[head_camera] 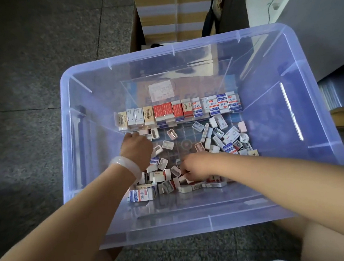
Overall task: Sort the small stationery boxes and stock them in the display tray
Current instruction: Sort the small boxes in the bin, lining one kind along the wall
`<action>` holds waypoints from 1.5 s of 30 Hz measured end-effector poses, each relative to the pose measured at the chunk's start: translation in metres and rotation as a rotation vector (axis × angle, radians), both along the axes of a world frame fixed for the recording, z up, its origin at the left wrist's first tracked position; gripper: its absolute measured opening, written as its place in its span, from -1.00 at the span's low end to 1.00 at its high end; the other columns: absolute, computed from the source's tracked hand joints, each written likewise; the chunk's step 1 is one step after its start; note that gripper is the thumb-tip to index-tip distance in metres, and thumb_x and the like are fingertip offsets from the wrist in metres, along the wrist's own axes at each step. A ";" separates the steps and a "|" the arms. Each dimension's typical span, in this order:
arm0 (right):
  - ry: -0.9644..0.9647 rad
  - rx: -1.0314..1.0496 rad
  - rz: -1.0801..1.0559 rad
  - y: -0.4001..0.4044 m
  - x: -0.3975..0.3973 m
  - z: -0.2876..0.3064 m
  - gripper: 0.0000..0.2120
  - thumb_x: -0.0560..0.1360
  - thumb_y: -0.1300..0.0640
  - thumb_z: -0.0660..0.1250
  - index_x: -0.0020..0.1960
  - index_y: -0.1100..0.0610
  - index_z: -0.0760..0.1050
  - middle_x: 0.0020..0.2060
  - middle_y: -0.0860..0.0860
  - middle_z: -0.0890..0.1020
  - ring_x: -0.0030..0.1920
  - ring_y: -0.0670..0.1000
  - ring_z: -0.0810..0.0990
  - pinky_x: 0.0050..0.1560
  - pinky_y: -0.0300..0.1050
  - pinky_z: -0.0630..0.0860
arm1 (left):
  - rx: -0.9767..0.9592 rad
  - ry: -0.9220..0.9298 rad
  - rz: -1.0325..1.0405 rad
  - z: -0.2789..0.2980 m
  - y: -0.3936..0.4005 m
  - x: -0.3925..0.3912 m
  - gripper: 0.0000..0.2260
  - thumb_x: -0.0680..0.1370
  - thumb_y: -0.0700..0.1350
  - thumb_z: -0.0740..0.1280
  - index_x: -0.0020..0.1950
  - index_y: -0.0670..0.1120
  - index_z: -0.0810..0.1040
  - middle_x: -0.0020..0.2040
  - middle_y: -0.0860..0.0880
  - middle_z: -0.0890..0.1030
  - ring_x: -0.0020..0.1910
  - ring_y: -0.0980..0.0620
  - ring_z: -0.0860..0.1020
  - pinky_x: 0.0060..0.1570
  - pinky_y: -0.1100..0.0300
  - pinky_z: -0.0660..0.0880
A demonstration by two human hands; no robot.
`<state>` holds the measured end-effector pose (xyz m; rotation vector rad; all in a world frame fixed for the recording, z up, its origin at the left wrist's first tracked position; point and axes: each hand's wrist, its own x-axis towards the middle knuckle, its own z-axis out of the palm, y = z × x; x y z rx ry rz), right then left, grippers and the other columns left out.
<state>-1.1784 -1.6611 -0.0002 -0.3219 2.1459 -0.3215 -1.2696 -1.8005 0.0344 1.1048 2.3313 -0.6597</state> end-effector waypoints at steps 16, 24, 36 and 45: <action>-0.173 0.004 0.096 0.008 -0.004 0.013 -0.38 0.49 0.24 0.33 0.48 0.11 0.17 0.39 0.09 0.35 0.31 0.13 0.41 0.17 -0.08 0.43 | -0.102 -0.550 0.004 -0.017 -0.011 0.028 -0.70 0.59 -0.15 0.22 0.32 -0.15 0.45 0.26 -0.11 0.51 0.20 -0.08 0.51 0.21 0.07 0.45; -0.194 -0.186 -0.144 0.025 -0.005 0.010 -0.57 0.56 0.09 0.25 0.41 0.12 0.32 0.32 0.02 0.45 0.28 0.06 0.44 0.14 -0.18 0.34 | -0.101 -0.684 0.109 -0.008 -0.001 0.024 -0.63 0.58 -0.02 0.27 0.36 -0.08 0.41 0.28 -0.05 0.49 0.21 -0.06 0.48 0.21 0.04 0.42; 0.026 -0.582 -1.310 0.078 -0.024 0.023 -0.71 0.56 -0.07 0.22 0.01 0.15 0.51 -0.29 0.03 0.55 -0.35 -0.07 0.47 -0.32 -0.23 0.43 | -0.141 -0.694 0.090 -0.006 0.003 0.026 -0.66 0.60 -0.07 0.24 0.36 -0.10 0.41 0.30 -0.07 0.48 0.21 -0.07 0.47 0.15 0.12 0.38; 0.499 -0.447 -1.846 0.082 -0.027 0.013 -0.88 0.60 0.08 0.17 0.02 0.13 0.39 -0.26 0.01 0.53 -0.43 -0.06 0.46 -0.42 -0.18 0.42 | 0.226 -0.577 0.248 -0.002 0.007 0.017 -0.88 0.62 -0.12 0.17 0.07 -0.14 0.44 -0.11 -0.01 0.48 -0.14 0.00 0.48 -0.18 0.24 0.34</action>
